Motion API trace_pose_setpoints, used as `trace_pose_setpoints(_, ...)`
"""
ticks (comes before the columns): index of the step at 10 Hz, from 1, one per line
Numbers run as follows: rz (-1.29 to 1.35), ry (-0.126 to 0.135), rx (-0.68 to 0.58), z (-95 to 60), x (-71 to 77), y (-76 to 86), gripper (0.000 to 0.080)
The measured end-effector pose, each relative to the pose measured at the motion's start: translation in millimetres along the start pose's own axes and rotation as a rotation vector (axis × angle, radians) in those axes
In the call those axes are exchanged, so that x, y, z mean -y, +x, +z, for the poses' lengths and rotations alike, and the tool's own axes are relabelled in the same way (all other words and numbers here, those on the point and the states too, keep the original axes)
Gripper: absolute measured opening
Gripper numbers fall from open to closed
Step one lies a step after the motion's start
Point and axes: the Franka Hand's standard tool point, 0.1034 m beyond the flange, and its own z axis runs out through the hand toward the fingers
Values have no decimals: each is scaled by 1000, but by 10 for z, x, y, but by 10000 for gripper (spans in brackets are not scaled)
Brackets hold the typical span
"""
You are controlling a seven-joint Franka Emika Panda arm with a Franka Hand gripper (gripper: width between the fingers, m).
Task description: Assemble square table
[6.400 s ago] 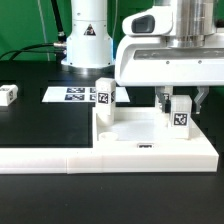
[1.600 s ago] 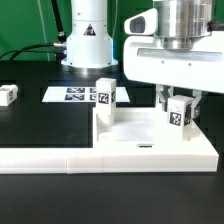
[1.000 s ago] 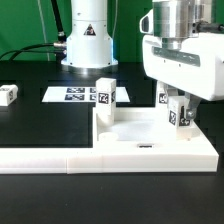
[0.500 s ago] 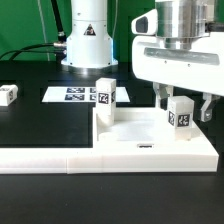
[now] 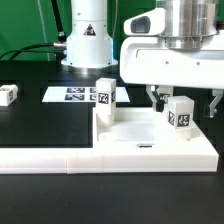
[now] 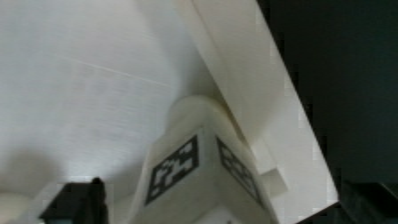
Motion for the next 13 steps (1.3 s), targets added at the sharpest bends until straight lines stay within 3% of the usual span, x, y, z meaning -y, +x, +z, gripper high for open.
trace_pose_setpoints(5,-406,-26,-14,-26,-13,45,649)
trace_pose_setpoints(7,-484,-31,-14,-22,-30,52,399)
trace_pose_setpoints(8,-484,-31,-14,-22,-30,52,399)
trace_pose_setpoints(9,-484,-31,-14,-22,-30,54,289)
trace_pose_setpoints(12,-444,-29,-15,-22,-30,54,289)
trace_pose_setpoints(13,-311,-17,-25,-19,-30,60,289)
